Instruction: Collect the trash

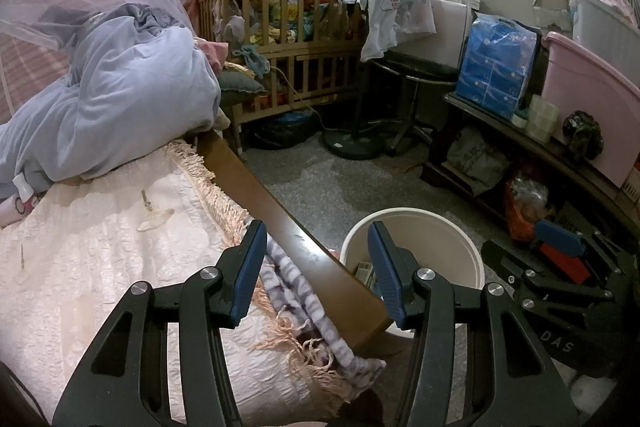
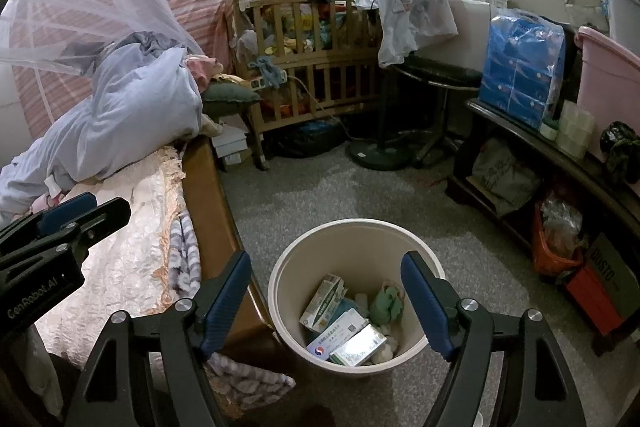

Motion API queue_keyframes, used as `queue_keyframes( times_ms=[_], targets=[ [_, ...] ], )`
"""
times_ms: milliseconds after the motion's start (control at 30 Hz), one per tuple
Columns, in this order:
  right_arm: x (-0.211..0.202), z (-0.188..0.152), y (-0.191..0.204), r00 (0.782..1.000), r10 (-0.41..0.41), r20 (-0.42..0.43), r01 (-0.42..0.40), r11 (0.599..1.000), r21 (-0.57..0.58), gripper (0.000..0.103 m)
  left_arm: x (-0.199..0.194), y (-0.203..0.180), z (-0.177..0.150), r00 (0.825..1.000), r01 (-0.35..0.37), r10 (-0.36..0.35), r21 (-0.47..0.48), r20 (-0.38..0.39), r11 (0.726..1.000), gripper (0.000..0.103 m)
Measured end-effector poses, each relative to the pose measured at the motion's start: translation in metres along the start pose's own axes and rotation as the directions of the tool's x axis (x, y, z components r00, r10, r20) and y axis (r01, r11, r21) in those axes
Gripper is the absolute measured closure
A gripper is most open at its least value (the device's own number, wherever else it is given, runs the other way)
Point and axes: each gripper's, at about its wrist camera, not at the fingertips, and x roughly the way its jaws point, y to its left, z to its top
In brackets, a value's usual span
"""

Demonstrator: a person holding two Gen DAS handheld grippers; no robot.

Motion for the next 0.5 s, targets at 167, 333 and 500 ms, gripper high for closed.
queue_keyframes(
  times_ms=[167, 333, 500],
  targets=[
    [0.0016, -0.0032, -0.0007, 1.0, -0.002, -0.006, 0.002, 1.0, -0.002, 0.027, 0.0003, 0.0013, -0.0007, 1.0, 0.002, -0.002, 0.0, -0.002, 1.0, 0.052],
    [0.0027, -0.0036, -0.001, 1.0, -0.001, -0.009, 0.001, 1.0, -0.002, 0.027, 0.0003, 0.0015, -0.0005, 1.0, 0.002, -0.002, -0.001, -0.002, 1.0, 0.052],
    [0.0043, -0.0059, -0.0016, 1.0, 0.0, -0.017, 0.0, 1.0, -0.006, 0.027, 0.0003, 0.002, -0.0006, 1.0, 0.003, -0.003, 0.0, -0.002, 1.0, 0.052]
  ],
)
